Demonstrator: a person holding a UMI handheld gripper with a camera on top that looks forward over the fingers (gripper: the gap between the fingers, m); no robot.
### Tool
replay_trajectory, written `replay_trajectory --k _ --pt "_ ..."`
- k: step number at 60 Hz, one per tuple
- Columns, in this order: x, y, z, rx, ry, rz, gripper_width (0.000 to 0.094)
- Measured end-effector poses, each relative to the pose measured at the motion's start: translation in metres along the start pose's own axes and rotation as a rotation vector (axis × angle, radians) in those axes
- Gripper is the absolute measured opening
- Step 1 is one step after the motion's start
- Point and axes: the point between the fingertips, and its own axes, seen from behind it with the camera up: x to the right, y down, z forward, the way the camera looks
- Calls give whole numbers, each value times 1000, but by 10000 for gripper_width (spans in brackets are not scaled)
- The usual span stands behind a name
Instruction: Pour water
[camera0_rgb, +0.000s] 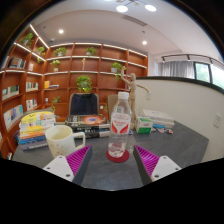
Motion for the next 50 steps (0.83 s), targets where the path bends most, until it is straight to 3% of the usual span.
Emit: replay_trajectory --k 16,33,50 --pt "-9 -15 -87 41 -154 14 870" --pt "-25 -31 -135 115 -282 16 866" --pt "-11 -37 -150 134 -275 18 865"
